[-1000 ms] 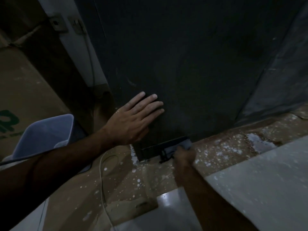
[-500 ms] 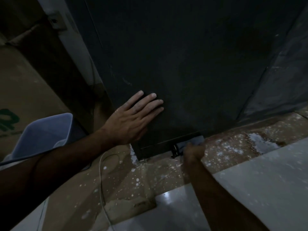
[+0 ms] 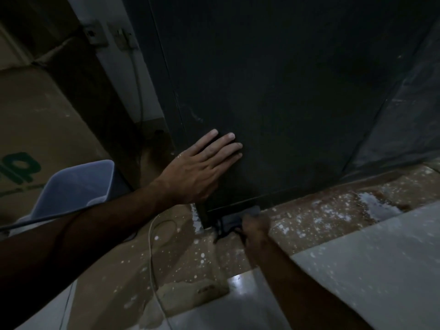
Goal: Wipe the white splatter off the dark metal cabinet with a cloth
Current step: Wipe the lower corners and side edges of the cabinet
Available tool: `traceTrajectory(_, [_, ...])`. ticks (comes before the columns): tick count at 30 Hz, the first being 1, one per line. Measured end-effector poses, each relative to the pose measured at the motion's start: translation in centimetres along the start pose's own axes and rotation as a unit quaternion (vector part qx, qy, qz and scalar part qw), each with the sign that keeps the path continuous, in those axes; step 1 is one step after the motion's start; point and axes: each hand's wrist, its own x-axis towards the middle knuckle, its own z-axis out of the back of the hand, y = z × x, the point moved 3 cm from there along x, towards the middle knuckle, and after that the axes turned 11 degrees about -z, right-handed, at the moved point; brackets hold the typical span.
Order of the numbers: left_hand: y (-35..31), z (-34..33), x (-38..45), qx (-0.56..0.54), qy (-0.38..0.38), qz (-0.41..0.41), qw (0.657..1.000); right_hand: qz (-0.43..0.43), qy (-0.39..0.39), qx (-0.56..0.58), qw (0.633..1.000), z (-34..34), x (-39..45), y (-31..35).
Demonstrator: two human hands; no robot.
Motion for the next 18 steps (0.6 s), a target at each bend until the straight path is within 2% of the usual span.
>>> traceTrajectory(1, [0.0, -0.1, 0.1, 0.003, 0.002, -0.001, 1.000, 0.001, -0.044, 0.012, 0.999, 1.8, 0.9, 0.5])
traceTrajectory(2, [0.0, -0.2, 0.1, 0.004, 0.006, 0.000, 1.000, 0.037, -0.133, 0.050, 0.989, 3.7, -2.7, 3.4])
traceTrajectory(3, [-0.1, -0.2, 0.1, 0.003, 0.009, 0.000, 1.000, 0.060, -0.165, 0.079, 0.981, 5.1, -5.5, 5.5])
traceTrajectory(5, [-0.1, -0.1, 0.3, 0.001, 0.002, 0.005, 1.000, 0.105, -0.225, 0.137, 0.959, 4.6, -5.7, 6.2])
traceTrajectory(7, [-0.1, 0.1, 0.6, -0.008, -0.023, 0.019, 1.000, 0.165, -0.212, 0.089, 0.959, 2.1, -8.8, 6.8])
traceTrajectory(8, [-0.1, 0.2, 0.7, -0.015, -0.034, 0.024, 0.999, 0.227, -0.167, 0.052, 0.958, 0.7, -9.9, 6.4])
traceTrajectory(10, [0.0, 0.3, 0.8, -0.034, -0.047, 0.026, 0.998, 0.244, -0.058, -0.005, 0.968, -1.2, -10.5, 5.5])
traceTrajectory(11, [0.1, 0.3, 0.7, -0.041, -0.047, 0.024, 0.998, 0.242, -0.044, -0.026, 0.969, -0.9, -10.5, 5.2])
traceTrajectory(14, [0.3, 0.7, 0.5, -0.068, -0.039, 0.015, 0.997, 0.235, -0.162, 0.028, 0.958, 2.7, -9.5, 8.2])
traceTrajectory(16, [0.6, 1.6, 0.2, -0.093, -0.048, 0.016, 0.994, 0.277, -0.238, 0.105, 0.925, 4.8, -10.9, 11.7])
traceTrajectory(18, [1.0, 2.7, -0.4, -0.123, -0.070, 0.026, 0.990, 0.358, -0.264, 0.144, 0.884, 3.8, -13.7, 15.0])
